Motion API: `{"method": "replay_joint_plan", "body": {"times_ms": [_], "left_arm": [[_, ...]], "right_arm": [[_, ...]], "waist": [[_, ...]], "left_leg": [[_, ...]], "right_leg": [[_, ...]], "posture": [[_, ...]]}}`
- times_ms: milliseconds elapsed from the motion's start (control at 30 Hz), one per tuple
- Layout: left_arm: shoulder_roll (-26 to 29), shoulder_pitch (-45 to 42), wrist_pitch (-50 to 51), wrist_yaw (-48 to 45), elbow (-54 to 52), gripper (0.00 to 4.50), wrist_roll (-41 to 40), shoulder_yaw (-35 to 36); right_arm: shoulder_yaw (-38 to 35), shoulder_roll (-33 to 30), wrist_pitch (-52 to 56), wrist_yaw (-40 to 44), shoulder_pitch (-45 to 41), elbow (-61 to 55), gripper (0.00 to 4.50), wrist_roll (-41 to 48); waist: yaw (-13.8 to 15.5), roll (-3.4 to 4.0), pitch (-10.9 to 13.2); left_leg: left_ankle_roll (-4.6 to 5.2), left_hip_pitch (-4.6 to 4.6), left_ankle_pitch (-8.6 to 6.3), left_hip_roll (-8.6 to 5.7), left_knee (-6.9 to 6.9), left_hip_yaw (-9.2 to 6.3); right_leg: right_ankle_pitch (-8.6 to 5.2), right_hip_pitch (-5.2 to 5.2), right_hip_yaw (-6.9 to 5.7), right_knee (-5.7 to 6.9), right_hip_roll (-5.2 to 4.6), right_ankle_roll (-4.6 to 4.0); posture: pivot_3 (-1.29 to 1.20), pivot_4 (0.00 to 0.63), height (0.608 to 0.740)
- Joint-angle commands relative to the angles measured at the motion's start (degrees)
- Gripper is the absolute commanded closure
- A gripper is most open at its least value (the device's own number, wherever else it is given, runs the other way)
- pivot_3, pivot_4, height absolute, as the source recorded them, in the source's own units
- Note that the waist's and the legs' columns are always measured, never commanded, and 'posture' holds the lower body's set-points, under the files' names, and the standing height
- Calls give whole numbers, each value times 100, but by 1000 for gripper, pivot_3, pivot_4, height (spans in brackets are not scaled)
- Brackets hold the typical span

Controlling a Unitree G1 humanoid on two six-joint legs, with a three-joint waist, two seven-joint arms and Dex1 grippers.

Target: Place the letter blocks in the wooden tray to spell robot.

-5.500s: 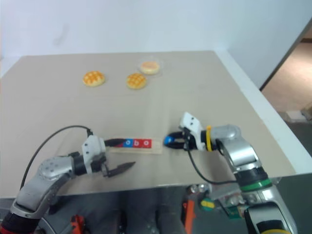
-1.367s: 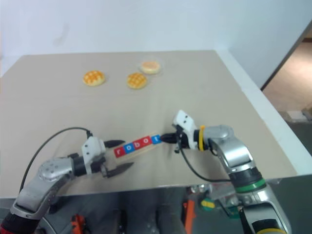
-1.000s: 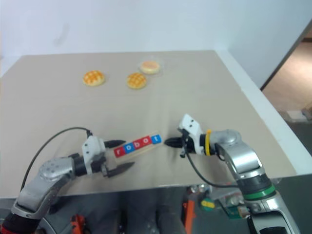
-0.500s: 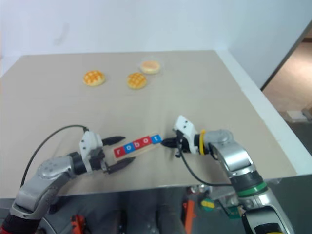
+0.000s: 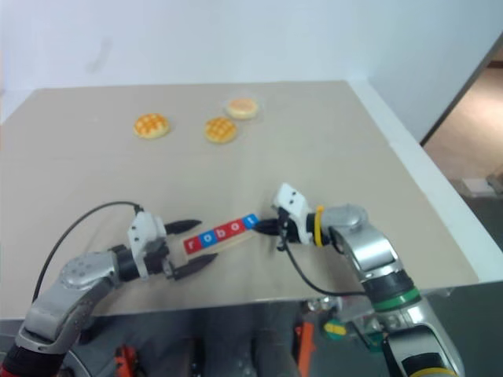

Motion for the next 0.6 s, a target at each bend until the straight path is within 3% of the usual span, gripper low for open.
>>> {"method": "replay_joint_plan", "body": {"times_ms": [33, 600], "left_arm": [[11, 32, -94, 23, -221, 0, 29, 7], [-79, 86, -148, 44, -227, 0, 139, -26]], "right_arm": [[34, 26, -85, 78, -154, -63, 4464, -8], [88, 69, -205, 123, -234, 27, 4464, -86]], "waist": [[0, 0, 0], [0, 0, 0]], "left_leg": [[0, 0, 0, 0, 0, 0], [0, 0, 0, 0, 0, -1]], "right_leg": [[0, 0, 0, 0, 0, 0], [0, 0, -1, 0, 0, -1]], "posture": [[0, 150, 740], [0, 150, 740]]}}
